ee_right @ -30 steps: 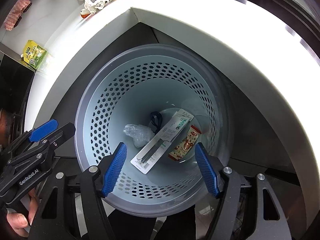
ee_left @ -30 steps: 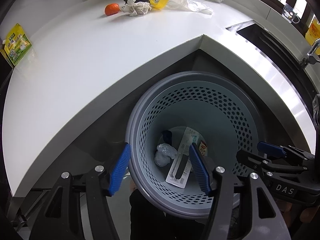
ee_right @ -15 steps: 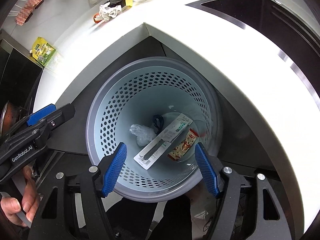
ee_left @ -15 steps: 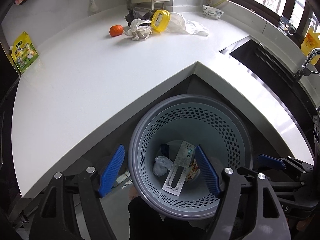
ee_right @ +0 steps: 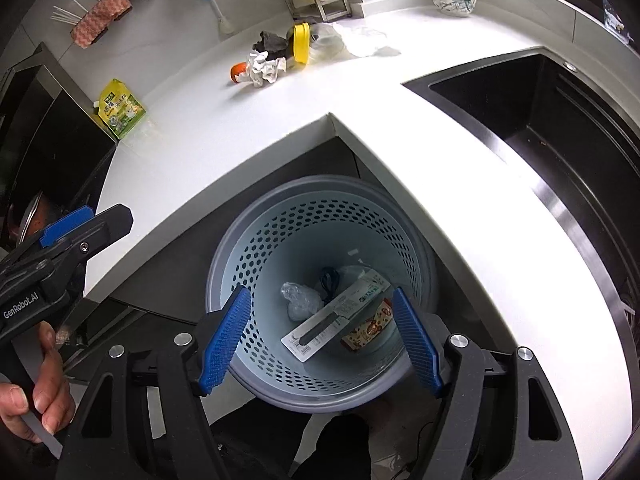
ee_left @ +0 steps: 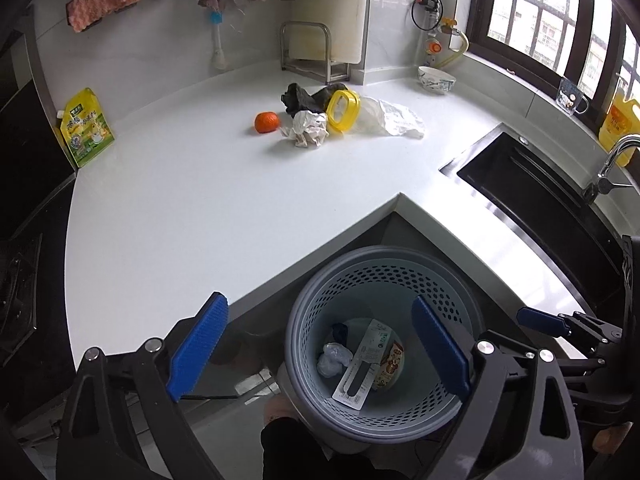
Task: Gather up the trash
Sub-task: 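Move both open tools back over the counter toward the remaining papers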
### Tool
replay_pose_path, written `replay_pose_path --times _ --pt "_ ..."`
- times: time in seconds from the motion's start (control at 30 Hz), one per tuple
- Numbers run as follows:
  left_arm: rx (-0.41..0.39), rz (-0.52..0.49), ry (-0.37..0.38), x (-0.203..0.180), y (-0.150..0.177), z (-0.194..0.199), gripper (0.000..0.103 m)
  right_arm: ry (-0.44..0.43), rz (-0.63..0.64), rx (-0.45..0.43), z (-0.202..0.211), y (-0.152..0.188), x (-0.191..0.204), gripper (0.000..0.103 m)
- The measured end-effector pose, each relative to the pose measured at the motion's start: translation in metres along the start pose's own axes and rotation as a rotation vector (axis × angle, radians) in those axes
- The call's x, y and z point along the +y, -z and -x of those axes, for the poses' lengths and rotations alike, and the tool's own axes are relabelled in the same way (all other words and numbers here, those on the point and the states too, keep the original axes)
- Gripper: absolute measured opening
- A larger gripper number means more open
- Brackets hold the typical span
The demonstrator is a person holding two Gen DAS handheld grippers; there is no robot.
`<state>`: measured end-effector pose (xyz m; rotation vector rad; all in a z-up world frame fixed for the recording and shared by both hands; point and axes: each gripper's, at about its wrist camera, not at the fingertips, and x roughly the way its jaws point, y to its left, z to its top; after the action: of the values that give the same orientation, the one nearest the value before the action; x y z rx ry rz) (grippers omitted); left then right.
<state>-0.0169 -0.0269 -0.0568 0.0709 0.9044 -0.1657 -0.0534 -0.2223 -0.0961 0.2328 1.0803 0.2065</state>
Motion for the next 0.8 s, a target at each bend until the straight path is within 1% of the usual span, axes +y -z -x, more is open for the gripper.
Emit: replay_pose_path --times 0.2,0.37,0.5,0.67,0.8 --pt "-0.049 0.037 -0.035 0.009 -0.01 0.02 0.094 -0.018 0.043 -0.079 0.019 -0.016 0.007 0.073" --pt "-0.072 0.06 -0.057 0.014 -0.019 0.027 0.094 -0.019 0.055 -0.111 0.026 -0.026 0.01 0.073" --pt "-0.088 0.058 -0.067 0.017 -0.028 0.03 0.095 -0.012 0.058 -0.134 0.026 -0.036 0.01 0.073" --pt "-0.109 0.048 -0.063 0.023 -0.047 0.022 0.095 0.014 0.043 -0.149 0.017 -0.057 0.003 0.073" --pt "-0.105 0.051 -0.051 0.03 -0.07 0.004 0.095 0.041 0.011 -0.153 0.007 -0.086 -0.009 0.073"
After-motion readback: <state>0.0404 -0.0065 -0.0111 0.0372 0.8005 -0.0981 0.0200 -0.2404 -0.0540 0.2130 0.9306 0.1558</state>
